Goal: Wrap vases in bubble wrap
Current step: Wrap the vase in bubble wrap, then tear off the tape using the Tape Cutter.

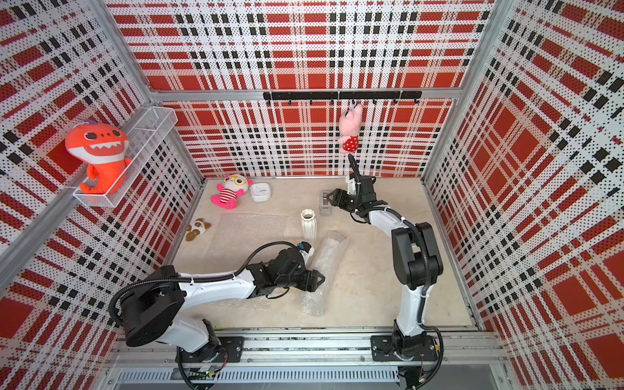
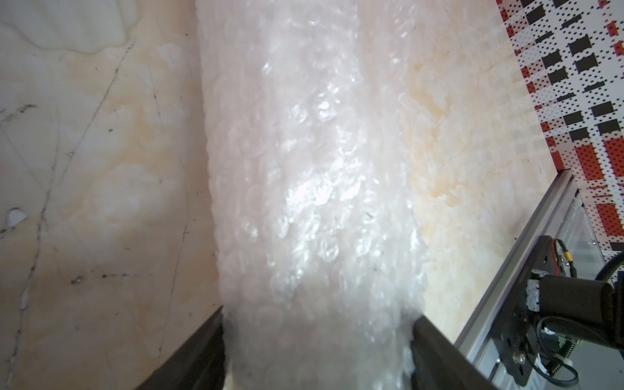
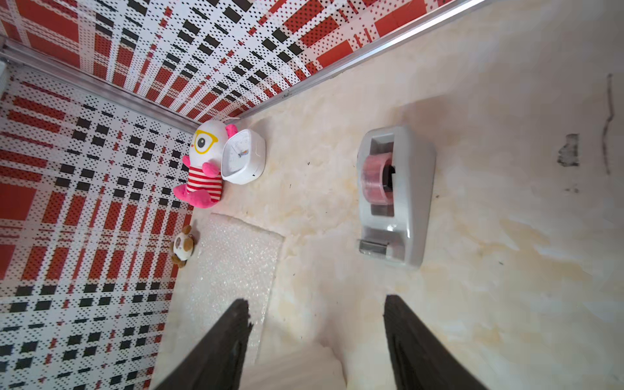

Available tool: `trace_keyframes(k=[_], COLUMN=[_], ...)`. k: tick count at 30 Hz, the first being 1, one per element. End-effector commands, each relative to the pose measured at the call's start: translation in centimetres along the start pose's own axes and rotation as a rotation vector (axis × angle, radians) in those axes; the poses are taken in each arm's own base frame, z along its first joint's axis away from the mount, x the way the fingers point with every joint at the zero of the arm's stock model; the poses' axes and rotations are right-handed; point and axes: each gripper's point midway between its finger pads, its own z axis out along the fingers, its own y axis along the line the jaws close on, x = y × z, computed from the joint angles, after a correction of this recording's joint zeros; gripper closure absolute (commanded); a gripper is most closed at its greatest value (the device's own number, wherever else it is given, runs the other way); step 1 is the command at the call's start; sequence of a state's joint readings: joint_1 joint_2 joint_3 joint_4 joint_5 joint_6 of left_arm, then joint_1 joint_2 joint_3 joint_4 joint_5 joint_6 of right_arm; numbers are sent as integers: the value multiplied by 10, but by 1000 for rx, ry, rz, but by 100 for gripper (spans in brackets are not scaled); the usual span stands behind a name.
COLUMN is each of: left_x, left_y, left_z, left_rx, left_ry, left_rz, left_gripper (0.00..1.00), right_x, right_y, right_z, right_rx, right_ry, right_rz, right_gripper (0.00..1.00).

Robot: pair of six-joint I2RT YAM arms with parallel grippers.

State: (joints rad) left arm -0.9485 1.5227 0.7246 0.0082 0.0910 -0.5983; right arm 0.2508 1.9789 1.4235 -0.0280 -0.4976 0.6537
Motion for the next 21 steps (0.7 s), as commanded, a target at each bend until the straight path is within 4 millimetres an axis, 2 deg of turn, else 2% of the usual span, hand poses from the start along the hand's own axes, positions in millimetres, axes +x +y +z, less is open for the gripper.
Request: trace_keyframes(k=[1,8,11,21], left_x=[14,15,14,13], left_y=[19,19,19,16], left_z=[2,4,5,6], left_rx=[-73,-73,-75,-73], left_ry=[54,56,57,52], left_rz=[11,7,6,6], left_gripper=[23,23,24,24], right_x=[2,9,11,19], right_y=[-7,-28,-29,-43], right_z=[15,43,54,74], right_rx=[-8,22,-2,24], right_ry=[69,133,161,216], right_rz=[40,47,50,44], right_gripper=[38,43,46,48])
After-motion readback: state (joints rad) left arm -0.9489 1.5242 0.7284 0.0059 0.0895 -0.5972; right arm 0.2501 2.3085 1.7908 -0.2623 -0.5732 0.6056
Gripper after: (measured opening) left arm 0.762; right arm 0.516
